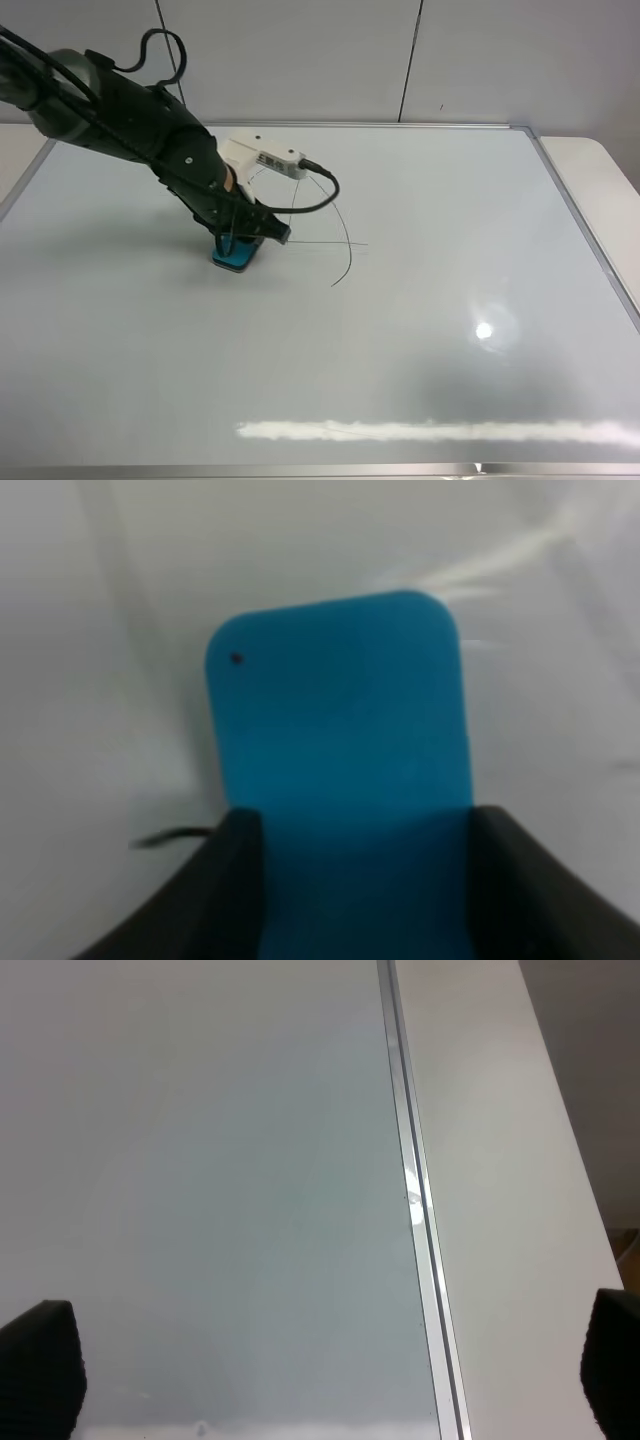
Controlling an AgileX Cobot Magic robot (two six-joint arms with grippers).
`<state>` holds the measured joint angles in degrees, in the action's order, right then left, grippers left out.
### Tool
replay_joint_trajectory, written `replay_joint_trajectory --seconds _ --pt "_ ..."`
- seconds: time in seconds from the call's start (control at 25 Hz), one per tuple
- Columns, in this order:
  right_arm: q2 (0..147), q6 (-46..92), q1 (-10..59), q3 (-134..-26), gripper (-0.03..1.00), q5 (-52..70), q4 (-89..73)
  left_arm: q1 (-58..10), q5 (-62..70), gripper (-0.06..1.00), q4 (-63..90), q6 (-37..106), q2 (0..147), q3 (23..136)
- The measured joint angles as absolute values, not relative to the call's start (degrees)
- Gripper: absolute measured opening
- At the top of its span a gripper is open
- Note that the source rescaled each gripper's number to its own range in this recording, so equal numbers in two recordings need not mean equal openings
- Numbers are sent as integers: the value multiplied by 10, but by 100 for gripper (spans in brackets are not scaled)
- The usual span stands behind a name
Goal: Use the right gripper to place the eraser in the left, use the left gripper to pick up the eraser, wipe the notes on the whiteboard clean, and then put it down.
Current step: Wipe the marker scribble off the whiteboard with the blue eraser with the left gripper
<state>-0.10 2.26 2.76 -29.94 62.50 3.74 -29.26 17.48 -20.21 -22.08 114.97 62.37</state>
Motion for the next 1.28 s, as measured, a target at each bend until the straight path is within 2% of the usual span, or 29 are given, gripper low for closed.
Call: replay_joint_trajectory --seconds 0.24,0.44,0.72,0.96,1.28 --pt "-1 23 28 -299 100 625 37 -190 175 1 -245 -204 1150 624" --pt "-1 23 28 -299 100 625 37 -194 180 1 -233 -181 1150 624" --pt "-1 23 28 -299 100 625 37 -304 188 1 -164 -175 1155 640" --pt "-1 23 28 -299 100 625 37 -416 231 1 -95 -174 1200 727" --pt "-1 23 28 -299 100 625 37 -502 245 1 -18 -173 1261 833"
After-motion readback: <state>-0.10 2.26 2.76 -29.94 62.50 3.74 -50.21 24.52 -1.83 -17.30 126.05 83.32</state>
